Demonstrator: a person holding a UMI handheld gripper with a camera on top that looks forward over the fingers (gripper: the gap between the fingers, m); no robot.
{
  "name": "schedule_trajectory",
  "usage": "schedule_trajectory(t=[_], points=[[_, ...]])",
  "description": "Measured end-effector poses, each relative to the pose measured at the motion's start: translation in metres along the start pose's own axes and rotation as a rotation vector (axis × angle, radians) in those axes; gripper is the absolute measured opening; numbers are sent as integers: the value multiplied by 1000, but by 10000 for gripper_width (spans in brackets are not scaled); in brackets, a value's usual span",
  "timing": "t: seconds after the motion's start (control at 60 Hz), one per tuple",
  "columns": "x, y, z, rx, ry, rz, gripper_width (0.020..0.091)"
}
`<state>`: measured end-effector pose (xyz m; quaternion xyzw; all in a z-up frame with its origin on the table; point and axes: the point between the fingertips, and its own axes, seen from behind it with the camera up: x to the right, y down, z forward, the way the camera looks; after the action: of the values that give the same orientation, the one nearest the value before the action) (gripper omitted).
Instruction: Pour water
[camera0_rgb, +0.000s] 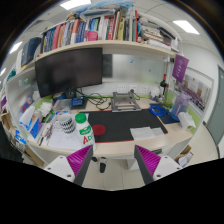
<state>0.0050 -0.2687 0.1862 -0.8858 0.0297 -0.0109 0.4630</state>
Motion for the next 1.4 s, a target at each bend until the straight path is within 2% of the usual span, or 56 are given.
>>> schedule_trajectory(t=[0.167,0.3,0.4,0.483,0.583,0.733,0.783,0.833,0.867,0.917,0.983,1.117,1.2,1.283,1.4], points=[[-38,33,20,-41,-62,-20,851],[-83,52,53,-24,-110,-49,851],[-106,43,77,20,-126,-33,856],[-107,25,101,92,-98,-24,854],[-104,13,131,138,-66,-18,858],[-111,0,164,204,-83,-44,852],[-114,-3,171,229,-88,-53,818],[-118,-7,177,256,-97,-64,744],[-120,-9,182,270,-96,-75,676],[-118,-10,187,288,-81,-95,529],[-123,-17,188,332,-90,-92,506],[-125,-23,190,398,-103,-108,389],[-126,-24,189,403,-94,-125,355],[-128,-23,190,404,-88,-138,352],[-127,-23,191,359,-84,-131,352]])
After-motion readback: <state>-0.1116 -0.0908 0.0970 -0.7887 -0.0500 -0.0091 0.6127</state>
